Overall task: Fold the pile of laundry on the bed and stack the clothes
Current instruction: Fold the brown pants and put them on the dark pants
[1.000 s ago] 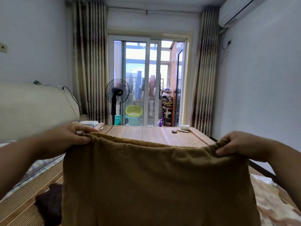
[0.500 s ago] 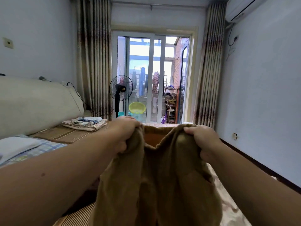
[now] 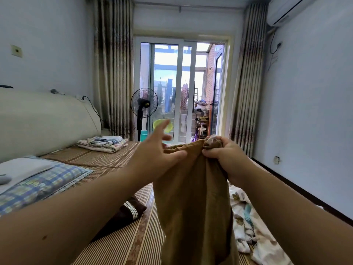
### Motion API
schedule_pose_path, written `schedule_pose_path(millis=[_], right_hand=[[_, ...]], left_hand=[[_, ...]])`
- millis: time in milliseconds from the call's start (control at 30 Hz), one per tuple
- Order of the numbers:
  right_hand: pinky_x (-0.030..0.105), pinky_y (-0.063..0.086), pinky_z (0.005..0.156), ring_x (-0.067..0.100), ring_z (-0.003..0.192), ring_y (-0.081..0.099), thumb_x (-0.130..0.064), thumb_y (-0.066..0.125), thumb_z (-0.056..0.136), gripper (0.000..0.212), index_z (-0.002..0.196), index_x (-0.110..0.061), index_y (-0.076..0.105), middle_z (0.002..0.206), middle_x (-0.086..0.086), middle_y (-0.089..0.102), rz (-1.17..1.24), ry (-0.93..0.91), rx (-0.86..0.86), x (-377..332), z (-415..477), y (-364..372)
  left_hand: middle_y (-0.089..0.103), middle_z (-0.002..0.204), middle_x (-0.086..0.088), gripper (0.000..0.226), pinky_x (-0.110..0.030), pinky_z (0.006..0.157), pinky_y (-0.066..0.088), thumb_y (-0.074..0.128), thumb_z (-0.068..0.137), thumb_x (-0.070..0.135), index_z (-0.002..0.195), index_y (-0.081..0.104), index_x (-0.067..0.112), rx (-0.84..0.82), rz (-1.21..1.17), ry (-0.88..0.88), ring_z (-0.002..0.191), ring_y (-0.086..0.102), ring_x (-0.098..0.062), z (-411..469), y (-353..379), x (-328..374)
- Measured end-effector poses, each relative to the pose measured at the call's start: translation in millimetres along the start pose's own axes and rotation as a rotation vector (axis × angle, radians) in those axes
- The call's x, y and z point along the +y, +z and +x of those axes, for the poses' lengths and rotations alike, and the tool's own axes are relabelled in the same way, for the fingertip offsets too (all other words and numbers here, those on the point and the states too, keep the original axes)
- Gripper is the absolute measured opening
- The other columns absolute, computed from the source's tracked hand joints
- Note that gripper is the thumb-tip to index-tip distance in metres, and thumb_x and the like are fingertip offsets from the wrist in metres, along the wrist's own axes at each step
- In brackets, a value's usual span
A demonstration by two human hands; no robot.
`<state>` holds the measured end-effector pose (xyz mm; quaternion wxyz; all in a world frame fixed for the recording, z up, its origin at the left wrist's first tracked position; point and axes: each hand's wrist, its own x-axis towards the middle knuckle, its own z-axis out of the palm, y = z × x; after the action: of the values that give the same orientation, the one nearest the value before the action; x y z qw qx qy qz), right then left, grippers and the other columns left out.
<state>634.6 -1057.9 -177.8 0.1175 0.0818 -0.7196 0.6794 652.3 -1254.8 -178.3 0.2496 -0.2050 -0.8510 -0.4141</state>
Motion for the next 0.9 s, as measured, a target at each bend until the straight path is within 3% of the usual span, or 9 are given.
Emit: schedule_pose_path(millis=[67, 133, 200, 333, 433, 567, 667, 767, 900], right_hand=[[0.041, 0.057, 0.084, 0.027, 0.092, 0.065, 0.003, 0.065, 0.083, 0.037, 0.117, -0.013, 0.059, 0.107, 0.016, 0.065, 0.118, 0.022, -0.03, -3.0, 0.8, -6.2], [0.038, 0.059, 0.08, 0.025, 0.086, 0.066, 0.002, 0.062, 0.086, 0.039, 0.121, -0.013, 0.056, 0.103, 0.016, 0.065, 0.241, 0.021, -0.094, -6.3, 2.4, -12.4], [0.037, 0.06, 0.078, 0.024, 0.082, 0.067, 0.0, 0.06, 0.088, 0.04, 0.126, -0.012, 0.054, 0.099, 0.014, 0.065, 0.341, 0.015, -0.158, -10.0, 4.8, -18.2], [0.033, 0.061, 0.071, 0.02, 0.079, 0.069, -0.009, 0.063, 0.084, 0.047, 0.129, -0.013, 0.051, 0.102, 0.012, 0.065, 0.321, -0.026, -0.217, -22.9, 5.5, -27.3], [0.024, 0.058, 0.063, 0.017, 0.082, 0.069, 0.001, 0.067, 0.078, 0.056, 0.128, -0.019, 0.051, 0.11, 0.009, 0.061, 0.045, -0.079, -0.193, -32.2, 6.0, -43.8], [0.026, 0.057, 0.069, 0.024, 0.09, 0.064, 0.006, 0.066, 0.078, 0.072, 0.135, -0.032, 0.041, 0.101, 0.007, 0.062, -0.622, -0.152, -0.107, -34.0, 17.1, -67.4], [0.029, 0.051, 0.071, 0.023, 0.089, 0.062, 0.007, 0.062, 0.078, 0.058, 0.128, -0.019, 0.051, 0.099, 0.01, 0.064, -0.529, -0.125, -0.034, -25.8, 27.2, -66.7], [0.03, 0.048, 0.068, 0.021, 0.079, 0.059, 0.008, 0.063, 0.077, 0.021, 0.086, -0.01, 0.066, 0.08, 0.007, 0.063, -0.436, -0.054, 0.063, -2.6, 42.1, -57.7], [0.027, 0.047, 0.061, 0.017, 0.079, 0.06, 0.001, 0.068, 0.081, 0.015, 0.089, -0.012, 0.067, 0.088, 0.007, 0.068, -0.297, 0.067, 0.087, 31.7, 62.8, -41.9]], left_hand=[[0.034, 0.147, -0.005, 0.123, -0.045, 0.11, 0.032, 0.085, 0.063, 0.049, 0.152, 0.001, 0.034, 0.101, 0.149, -0.096, 0.134, 0.034, -0.027, -2.6, -0.7, -29.1], [0.015, 0.159, -0.01, 0.16, -0.05, 0.117, 0.021, 0.091, 0.036, 0.057, 0.149, -0.019, 0.033, -0.093, -0.065, -0.36, 0.144, 0.02, -0.031, -4.3, 0.8, -52.1], [0.03, 0.155, -0.008, 0.168, -0.049, 0.116, 0.025, 0.096, 0.026, 0.052, 0.149, -0.017, 0.033, -0.302, -0.415, -0.504, 0.14, 0.031, -0.028, -7.7, 4.4, -62.7], [0.064, 0.12, 0.009, 0.089, -0.041, 0.103, 0.042, 0.093, 0.046, 0.041, 0.124, 0.051, 0.027, -0.445, -0.662, -0.465, 0.121, 0.056, -0.018, -14.7, 18.6, -60.1], [0.076, 0.093, -0.003, 0.027, -0.03, 0.067, 0.057, 0.067, 0.082, 0.014, 0.109, 0.061, 0.014, -0.364, -0.817, -0.488, 0.084, 0.073, -0.018, -2.8, 20.5, -52.4], [0.072, 0.109, -0.012, 0.026, -0.04, 0.087, 0.053, 0.054, 0.094, 0.013, 0.119, 0.06, 0.014, -0.295, -0.69, -0.454, 0.104, 0.068, -0.029, 23.4, 2.3, -50.8], [0.07, 0.111, -0.016, 0.025, -0.035, 0.076, 0.055, 0.053, 0.096, 0.019, 0.116, 0.061, 0.007, -0.302, -0.564, -0.449, 0.098, 0.069, -0.027, 44.4, -11.6, -49.2], [0.07, 0.111, -0.016, 0.029, -0.038, 0.081, 0.054, 0.055, 0.096, 0.025, 0.116, 0.061, 0.006, -0.285, -0.476, -0.504, 0.101, 0.067, -0.028, 62.4, -8.7, -60.2], [0.068, 0.109, -0.007, 0.022, -0.042, 0.09, 0.048, 0.053, 0.098, 0.033, 0.11, 0.061, 0.017, -0.278, -0.335, -0.613, 0.103, 0.062, -0.023, 72.6, 3.5, -88.8]])
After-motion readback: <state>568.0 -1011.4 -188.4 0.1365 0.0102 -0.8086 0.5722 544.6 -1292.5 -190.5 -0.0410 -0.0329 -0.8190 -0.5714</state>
